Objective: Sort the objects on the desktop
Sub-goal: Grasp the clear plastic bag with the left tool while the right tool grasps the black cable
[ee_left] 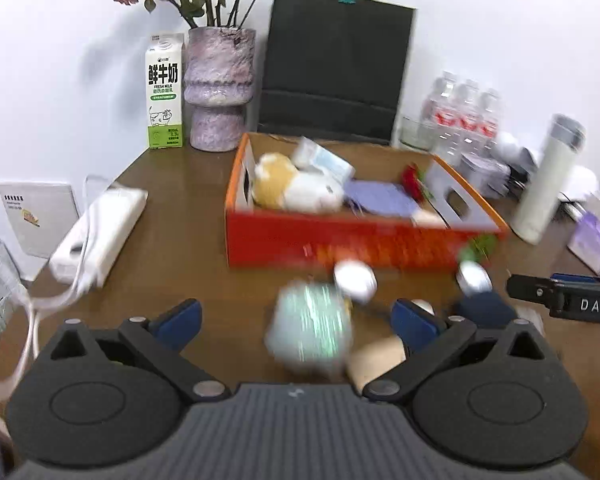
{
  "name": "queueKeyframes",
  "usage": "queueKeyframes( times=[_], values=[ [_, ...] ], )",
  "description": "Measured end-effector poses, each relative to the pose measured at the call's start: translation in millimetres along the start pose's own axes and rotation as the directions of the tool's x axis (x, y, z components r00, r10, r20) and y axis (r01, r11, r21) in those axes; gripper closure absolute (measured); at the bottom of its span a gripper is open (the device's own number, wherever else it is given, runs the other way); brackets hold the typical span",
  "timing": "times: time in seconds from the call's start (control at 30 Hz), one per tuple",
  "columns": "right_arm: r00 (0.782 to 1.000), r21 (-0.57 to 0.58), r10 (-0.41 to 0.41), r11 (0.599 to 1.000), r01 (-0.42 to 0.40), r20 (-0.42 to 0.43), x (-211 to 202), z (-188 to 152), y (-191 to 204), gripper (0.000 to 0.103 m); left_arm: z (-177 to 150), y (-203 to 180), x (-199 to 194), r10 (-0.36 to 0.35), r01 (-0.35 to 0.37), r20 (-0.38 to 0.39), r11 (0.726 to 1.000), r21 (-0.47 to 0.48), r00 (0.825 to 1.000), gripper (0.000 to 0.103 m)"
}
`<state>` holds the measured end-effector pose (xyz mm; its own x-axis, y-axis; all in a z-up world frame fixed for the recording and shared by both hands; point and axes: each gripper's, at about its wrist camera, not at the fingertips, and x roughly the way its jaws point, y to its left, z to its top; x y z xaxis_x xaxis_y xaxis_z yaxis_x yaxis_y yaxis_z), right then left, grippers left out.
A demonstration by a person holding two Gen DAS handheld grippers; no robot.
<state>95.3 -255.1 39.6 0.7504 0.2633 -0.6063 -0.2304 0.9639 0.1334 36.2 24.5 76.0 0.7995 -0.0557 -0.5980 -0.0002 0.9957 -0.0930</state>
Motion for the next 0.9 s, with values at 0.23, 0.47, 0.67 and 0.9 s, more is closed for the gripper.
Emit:
queueKeyframes(
  times=[0.23,0.47,0.67,0.9],
  values=[
    [0.992,0.032,-0.075,0.997,0.073,0.097,-40,-85,6,0.022,-73,-6,-10,0.064,-0.064,-0.033,0.998,-0.011,0.997,0.0],
    [0.988,0.048,-0.087,0.995,0.082,0.128,-53,-112,-6,0.016,-89,-16,-4,0.105,-0.101,-0.038,0.991,0.093,0.994,0.0],
    [0.995,0.075,-0.026,0.997,0.018,0.1,-47,-113,-10,0.016,-90,-12,-1,0.091,-0.087,-0.055,0.994,0.063,0.994,0.0],
    [0.994,0.021,-0.03,0.999,0.028,0.102,-50,-116,1,0.016,-91,-13,-1,0.093,-0.09,-0.056,0.994,0.062,0.994,0.0]
  ],
)
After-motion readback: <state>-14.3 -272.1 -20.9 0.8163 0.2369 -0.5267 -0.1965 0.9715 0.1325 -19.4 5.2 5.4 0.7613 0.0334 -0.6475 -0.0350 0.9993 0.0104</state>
